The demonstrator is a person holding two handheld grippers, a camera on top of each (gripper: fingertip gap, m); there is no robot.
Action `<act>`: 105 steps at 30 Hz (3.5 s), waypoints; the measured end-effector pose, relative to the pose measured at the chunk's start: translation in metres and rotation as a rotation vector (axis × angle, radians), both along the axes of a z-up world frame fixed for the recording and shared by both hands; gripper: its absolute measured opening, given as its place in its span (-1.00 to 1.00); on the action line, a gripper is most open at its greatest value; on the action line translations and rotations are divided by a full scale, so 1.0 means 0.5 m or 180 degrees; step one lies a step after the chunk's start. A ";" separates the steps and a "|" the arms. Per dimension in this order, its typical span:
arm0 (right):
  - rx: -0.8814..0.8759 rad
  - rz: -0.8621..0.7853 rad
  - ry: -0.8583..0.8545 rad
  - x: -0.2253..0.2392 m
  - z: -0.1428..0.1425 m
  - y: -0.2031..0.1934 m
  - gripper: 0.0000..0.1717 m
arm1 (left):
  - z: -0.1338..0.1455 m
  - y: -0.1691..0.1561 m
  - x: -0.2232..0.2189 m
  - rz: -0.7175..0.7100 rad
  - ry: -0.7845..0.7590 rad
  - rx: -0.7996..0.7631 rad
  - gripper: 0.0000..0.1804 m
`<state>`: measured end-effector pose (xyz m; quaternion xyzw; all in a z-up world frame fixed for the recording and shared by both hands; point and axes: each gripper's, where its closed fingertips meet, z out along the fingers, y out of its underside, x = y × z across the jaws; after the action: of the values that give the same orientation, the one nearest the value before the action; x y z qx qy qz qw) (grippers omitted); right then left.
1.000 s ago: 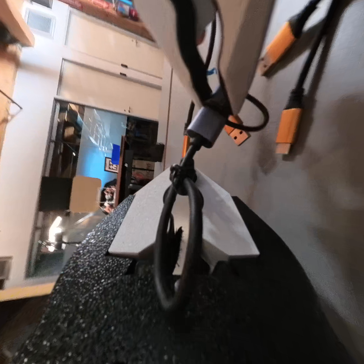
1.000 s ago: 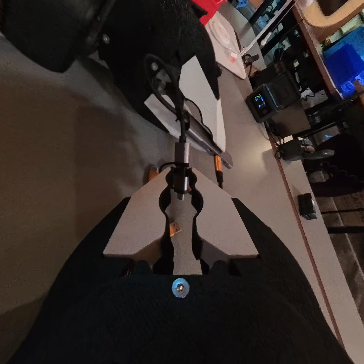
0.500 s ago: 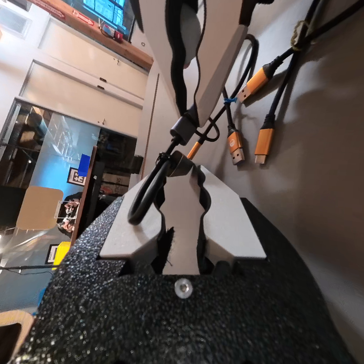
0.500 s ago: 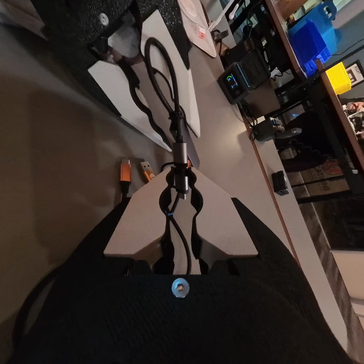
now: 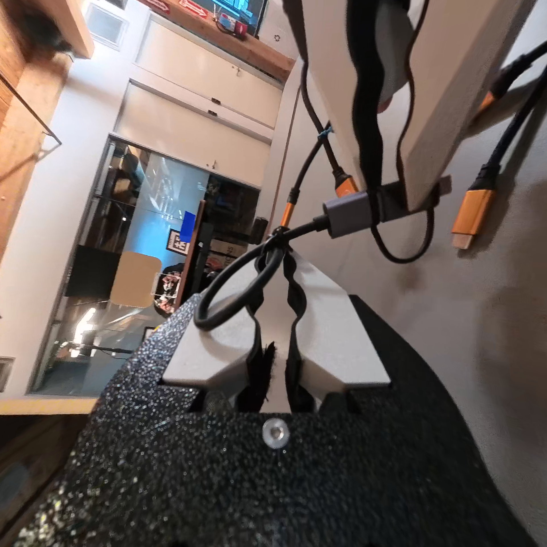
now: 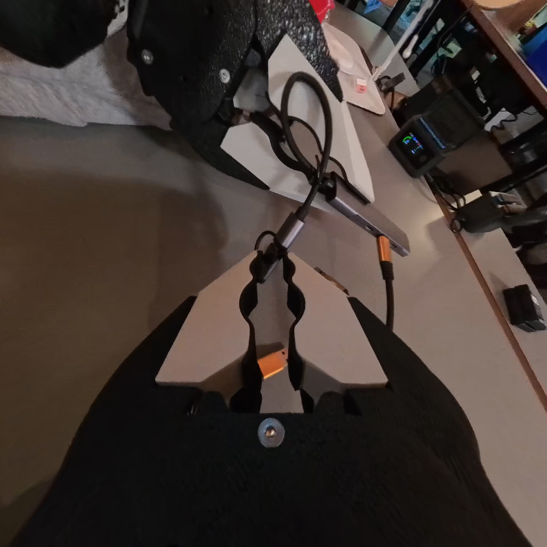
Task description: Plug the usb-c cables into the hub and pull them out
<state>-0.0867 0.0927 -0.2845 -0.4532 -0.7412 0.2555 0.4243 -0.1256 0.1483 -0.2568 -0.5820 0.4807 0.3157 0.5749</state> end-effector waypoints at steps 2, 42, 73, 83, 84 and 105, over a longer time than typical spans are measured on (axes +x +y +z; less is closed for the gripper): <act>0.0008 0.0036 -0.0044 -0.002 -0.006 -0.009 -0.86 | 0.006 -0.001 0.003 0.0029 0.0154 0.0119 -0.92; -0.1335 -0.0877 -0.0726 0.101 -0.008 0.053 -0.96 | -0.047 -0.038 0.077 -0.0731 0.0611 -0.0072 -0.91; -0.1657 -0.0659 -0.0785 0.100 -0.040 0.051 -0.96 | -0.083 -0.055 0.107 -0.0951 0.0574 -0.0447 -0.90; -0.1770 -0.0537 -0.0750 0.113 -0.041 0.051 -0.96 | -0.082 -0.063 0.123 -0.1057 0.0455 -0.0521 -0.90; -0.1765 -0.0529 -0.0753 0.113 -0.041 0.050 -0.96 | -0.082 -0.064 0.124 -0.1061 0.0458 -0.0524 -0.91; -0.1870 -0.0413 -0.0736 0.121 -0.036 0.042 -0.95 | -0.080 -0.074 0.133 -0.1131 0.0454 -0.0598 -0.91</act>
<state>-0.0260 0.1138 -0.3024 -0.6286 -0.6486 0.3777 0.2037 -0.0589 0.1114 -0.2969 -0.5153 0.6425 0.2036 0.5293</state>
